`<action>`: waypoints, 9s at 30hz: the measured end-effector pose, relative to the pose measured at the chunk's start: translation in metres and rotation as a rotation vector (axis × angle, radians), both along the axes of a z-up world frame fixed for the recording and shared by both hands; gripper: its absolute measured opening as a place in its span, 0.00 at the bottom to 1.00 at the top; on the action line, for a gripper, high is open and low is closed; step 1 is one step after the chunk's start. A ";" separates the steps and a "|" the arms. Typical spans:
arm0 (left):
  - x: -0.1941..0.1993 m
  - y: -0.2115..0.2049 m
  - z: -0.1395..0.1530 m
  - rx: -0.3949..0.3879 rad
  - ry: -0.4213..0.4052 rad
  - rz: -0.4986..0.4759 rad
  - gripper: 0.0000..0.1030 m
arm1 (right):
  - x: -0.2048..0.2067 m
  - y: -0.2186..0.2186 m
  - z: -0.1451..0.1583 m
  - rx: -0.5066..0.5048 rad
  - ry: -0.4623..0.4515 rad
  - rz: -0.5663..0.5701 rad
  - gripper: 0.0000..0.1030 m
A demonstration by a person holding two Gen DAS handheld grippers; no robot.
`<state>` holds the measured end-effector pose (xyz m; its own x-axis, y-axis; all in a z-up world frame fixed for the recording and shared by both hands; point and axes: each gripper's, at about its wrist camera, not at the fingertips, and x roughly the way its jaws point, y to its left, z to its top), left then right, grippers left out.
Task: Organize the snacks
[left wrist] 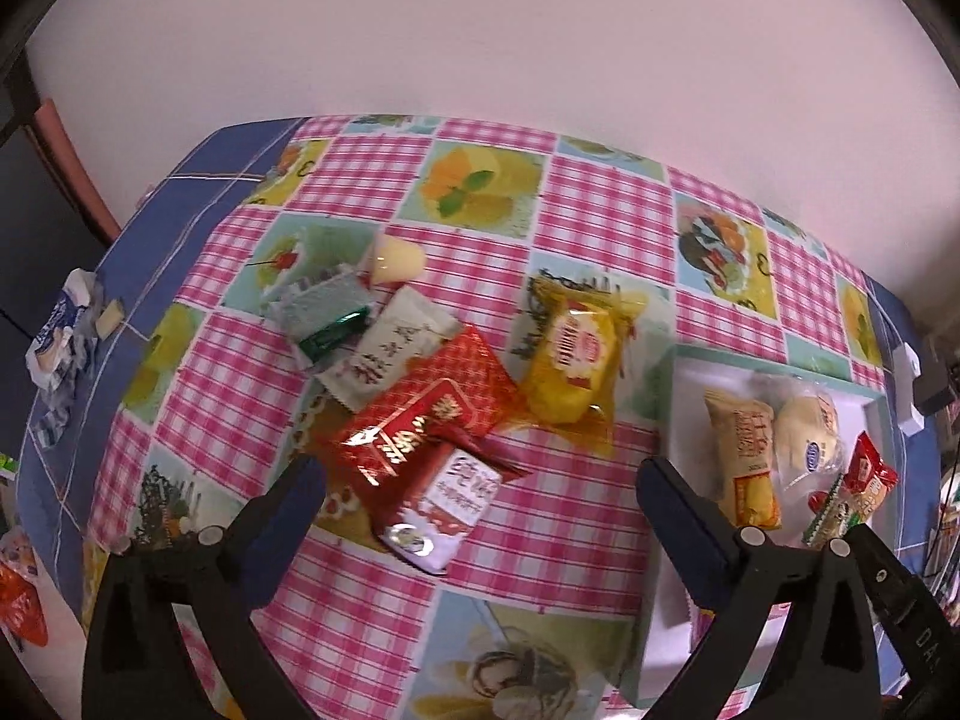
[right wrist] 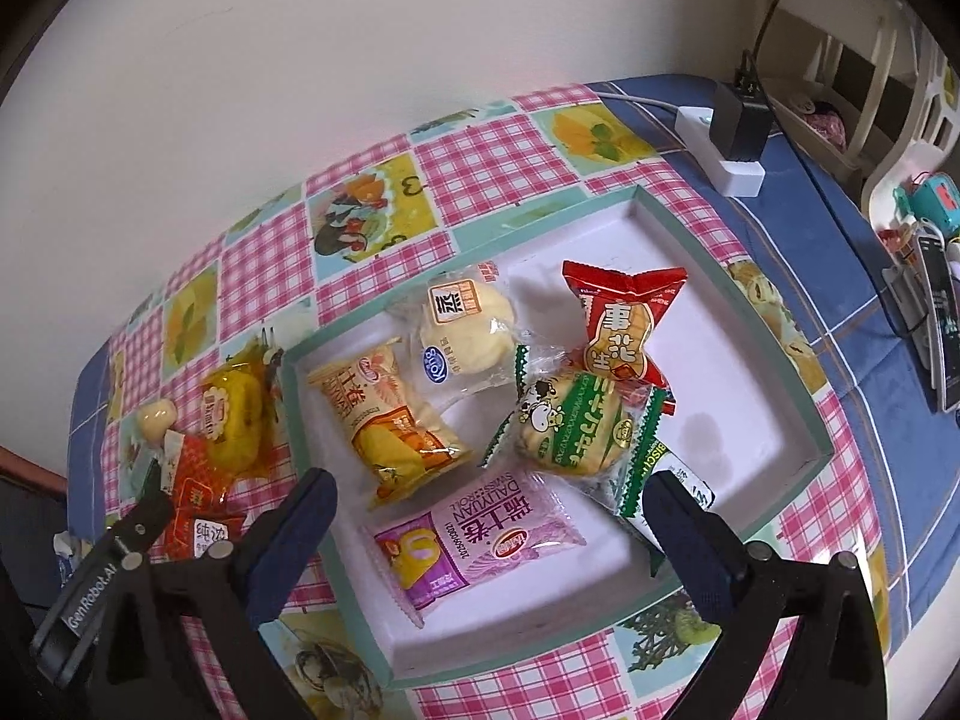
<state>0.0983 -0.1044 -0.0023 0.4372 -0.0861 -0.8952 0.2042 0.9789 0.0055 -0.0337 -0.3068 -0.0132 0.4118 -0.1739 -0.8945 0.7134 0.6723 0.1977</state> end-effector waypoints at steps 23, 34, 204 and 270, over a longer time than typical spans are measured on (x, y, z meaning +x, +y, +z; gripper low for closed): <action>0.024 0.101 0.023 -0.001 -0.005 0.257 1.00 | 0.030 0.041 0.007 -0.030 -0.009 0.111 1.00; 0.031 0.153 0.024 -0.023 0.005 0.357 1.00 | 0.059 0.091 0.003 -0.025 -0.014 0.211 1.00; 0.058 0.041 -0.080 -0.147 0.268 0.001 0.47 | 0.101 0.139 -0.057 -0.007 0.095 0.401 0.41; -0.082 -0.123 0.013 -0.129 0.026 -0.464 0.42 | -0.069 -0.073 0.011 -0.079 0.020 -0.236 0.41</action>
